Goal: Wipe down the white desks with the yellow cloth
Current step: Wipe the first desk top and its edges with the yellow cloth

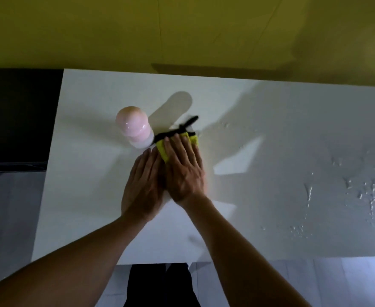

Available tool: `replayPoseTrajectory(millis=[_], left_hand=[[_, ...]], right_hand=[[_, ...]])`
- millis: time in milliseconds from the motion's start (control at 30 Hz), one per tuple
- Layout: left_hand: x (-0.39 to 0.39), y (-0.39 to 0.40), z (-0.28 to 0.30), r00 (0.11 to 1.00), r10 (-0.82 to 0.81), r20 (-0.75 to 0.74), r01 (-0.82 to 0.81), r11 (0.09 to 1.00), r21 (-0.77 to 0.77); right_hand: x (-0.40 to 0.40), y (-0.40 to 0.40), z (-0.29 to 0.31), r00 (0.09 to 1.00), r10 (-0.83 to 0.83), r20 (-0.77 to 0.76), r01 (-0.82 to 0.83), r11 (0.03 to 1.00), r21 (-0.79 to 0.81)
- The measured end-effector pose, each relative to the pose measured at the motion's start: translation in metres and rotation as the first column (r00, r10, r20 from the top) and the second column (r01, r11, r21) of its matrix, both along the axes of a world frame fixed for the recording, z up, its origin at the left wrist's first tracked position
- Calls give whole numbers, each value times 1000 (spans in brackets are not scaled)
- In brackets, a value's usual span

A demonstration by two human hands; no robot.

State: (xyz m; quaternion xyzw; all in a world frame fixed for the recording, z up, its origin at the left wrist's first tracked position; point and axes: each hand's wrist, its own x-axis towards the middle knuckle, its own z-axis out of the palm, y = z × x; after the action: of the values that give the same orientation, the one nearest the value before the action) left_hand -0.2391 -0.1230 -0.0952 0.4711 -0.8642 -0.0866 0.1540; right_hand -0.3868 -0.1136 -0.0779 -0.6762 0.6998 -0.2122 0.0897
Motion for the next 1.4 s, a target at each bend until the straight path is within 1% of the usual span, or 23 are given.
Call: replayPoseTrajectory(millis=[67, 100, 167, 267, 333, 400, 433, 467, 533, 567, 633, 700, 767, 833, 900, 967, 1033, 1100, 1133, 1167, 1233, 1300, 1400], left_hand=[[-1, -1, 1, 999, 39, -16, -39, 998, 41], [-2, -2, 2, 999, 45, -23, -44, 997, 56], [0, -2, 4, 999, 37, -27, -35, 997, 67], [0, -3, 4, 999, 24, -36, -21, 997, 78], [0, -5, 3, 999, 32, -28, -30, 996, 81], [0, -3, 2, 999, 33, -32, -30, 996, 83], [0, -3, 2, 999, 32, -39, -29, 996, 79], [0, -2, 2, 999, 34, -42, -31, 997, 78], [0, -3, 0, 999, 35, -35, -32, 996, 78], [1, -3, -1, 999, 39, -26, -36, 996, 84], [1, -3, -2, 999, 47, -5, -46, 994, 96], [2, -4, -1, 999, 44, 2, -44, 995, 91], [2, -3, 1, 999, 30, -21, -28, 997, 73], [3, -2, 1, 999, 26, -34, -24, 998, 58], [2, -3, 1, 999, 29, -44, -27, 998, 50], [0, -3, -1, 998, 36, -49, -34, 999, 39], [0, -1, -2, 998, 43, -48, -41, 999, 30], [0, -1, -1, 998, 47, -51, -46, 999, 24], [1, -1, -2, 998, 45, -50, -43, 999, 26], [0, -1, -1, 998, 40, -54, -39, 999, 30], [0, -1, -1, 998, 37, -53, -35, 999, 37], [1, -2, -1, 998, 29, -52, -27, 999, 42], [2, -3, -1, 998, 9, -55, -7, 999, 34]], right_hand=[[-18, -16, 1, 999, 40, 14, -40, 999, -20], [-35, -22, 1, 1000, -2, 23, 2, 999, -37], [-86, -31, -2, 984, -178, -1, 178, 984, -29], [-171, -39, 0, 880, -471, -65, 475, 874, 99], [-192, -51, 6, 794, -603, -74, 607, 780, 153], [-174, -74, 9, 755, -647, -102, 654, 736, 175], [-154, -90, 12, 779, -617, -110, 627, 762, 162], [-129, -106, 14, 835, -538, -117, 550, 822, 148], [-74, -137, 20, 954, -290, -83, 299, 942, 151], [-48, -150, 23, 986, -154, -59, 161, 977, 141], [-16, -171, 26, 996, 48, -69, -39, 992, 123], [-15, -179, 22, 987, 139, -76, -128, 983, 135], [-37, -176, 18, 994, 96, -61, -90, 992, 92], [-82, -171, 13, 992, -107, -73, 115, 988, 104], [-143, -155, 13, 934, -337, -119, 353, 920, 171], [-191, -134, 17, 860, -494, -125, 510, 842, 178], [-202, -124, 19, 799, -593, -99, 601, 778, 183], [-173, -129, 18, 770, -631, -93, 637, 752, 172], [-148, -131, 18, 795, -599, -95, 606, 778, 166], [-119, -132, 18, 851, -515, -100, 525, 837, 155], [-55, -125, 18, 962, -249, -113, 262, 957, 122], [-16, -114, 18, 995, -74, -73, 82, 991, 109], [-28, -102, 18, 998, -4, -66, 12, 992, 129]])
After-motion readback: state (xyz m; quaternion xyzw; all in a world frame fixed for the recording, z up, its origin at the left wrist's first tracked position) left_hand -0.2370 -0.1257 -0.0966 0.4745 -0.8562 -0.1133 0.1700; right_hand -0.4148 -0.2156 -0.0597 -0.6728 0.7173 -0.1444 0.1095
